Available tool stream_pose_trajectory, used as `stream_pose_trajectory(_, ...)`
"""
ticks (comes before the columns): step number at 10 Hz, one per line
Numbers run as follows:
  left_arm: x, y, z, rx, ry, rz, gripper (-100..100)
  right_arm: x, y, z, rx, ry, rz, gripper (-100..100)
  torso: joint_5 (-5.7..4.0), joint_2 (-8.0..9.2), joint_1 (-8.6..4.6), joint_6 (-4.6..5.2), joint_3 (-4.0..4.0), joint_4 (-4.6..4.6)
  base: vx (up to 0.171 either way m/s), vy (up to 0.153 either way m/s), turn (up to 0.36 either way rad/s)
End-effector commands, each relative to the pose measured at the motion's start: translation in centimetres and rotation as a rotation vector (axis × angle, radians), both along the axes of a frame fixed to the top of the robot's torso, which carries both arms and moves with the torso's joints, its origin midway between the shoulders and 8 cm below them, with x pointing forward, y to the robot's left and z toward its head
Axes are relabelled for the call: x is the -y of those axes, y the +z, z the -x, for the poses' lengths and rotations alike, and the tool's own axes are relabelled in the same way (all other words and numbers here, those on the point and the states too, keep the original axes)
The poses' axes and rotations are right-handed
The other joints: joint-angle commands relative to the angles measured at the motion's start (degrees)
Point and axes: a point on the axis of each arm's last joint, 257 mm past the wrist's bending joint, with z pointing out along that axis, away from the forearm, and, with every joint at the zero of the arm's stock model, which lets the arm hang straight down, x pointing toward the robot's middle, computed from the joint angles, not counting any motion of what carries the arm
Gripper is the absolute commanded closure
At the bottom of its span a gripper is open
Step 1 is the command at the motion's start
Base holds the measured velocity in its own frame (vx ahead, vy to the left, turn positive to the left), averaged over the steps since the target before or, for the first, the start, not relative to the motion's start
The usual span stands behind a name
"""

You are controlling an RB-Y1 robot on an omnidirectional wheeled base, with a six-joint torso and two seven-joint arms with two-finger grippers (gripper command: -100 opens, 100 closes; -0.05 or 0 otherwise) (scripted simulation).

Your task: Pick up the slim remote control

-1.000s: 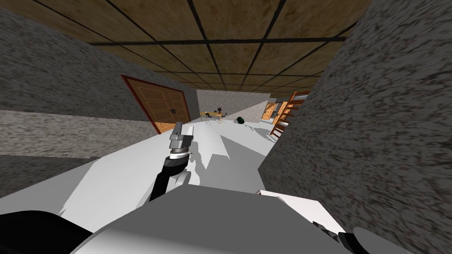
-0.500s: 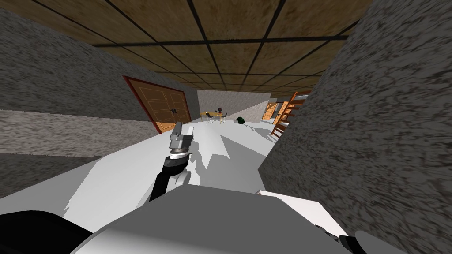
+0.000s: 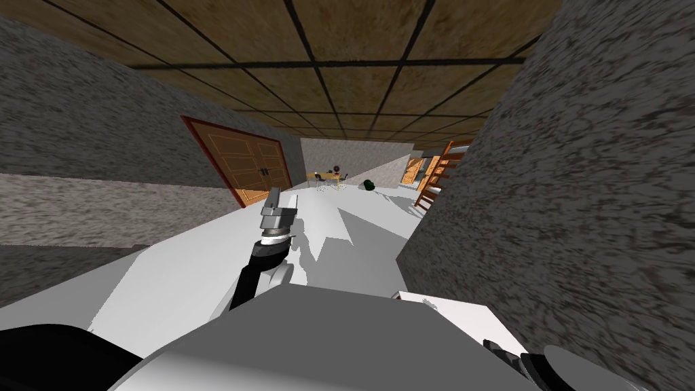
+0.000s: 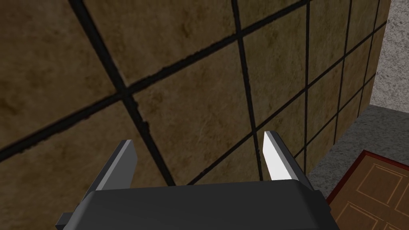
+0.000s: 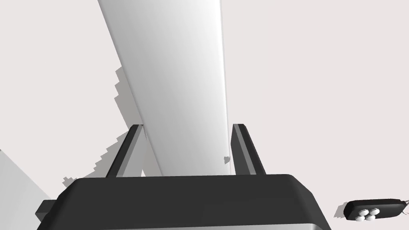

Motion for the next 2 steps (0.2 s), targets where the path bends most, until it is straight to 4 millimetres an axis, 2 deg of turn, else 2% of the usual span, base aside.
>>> stream_pose_trajectory(1,0.00,0.00,0.00,0.000,0.000,0.000,0,0.00,0.00,0.00,0.000,0.000,0.000,100,0.00,0.00,0.00,0.00,0.00,0.00,0.003,0.020,-0.023)
stream_pose_trajectory(2,0.00,0.00,0.00,0.000,0.000,0.000,0,0.04,0.11,-0.01,-0.002,0.000,-0.001,0,-0.05,0.01,-0.07,-0.03,0.00,0.00,0.000,0.000,0.000)
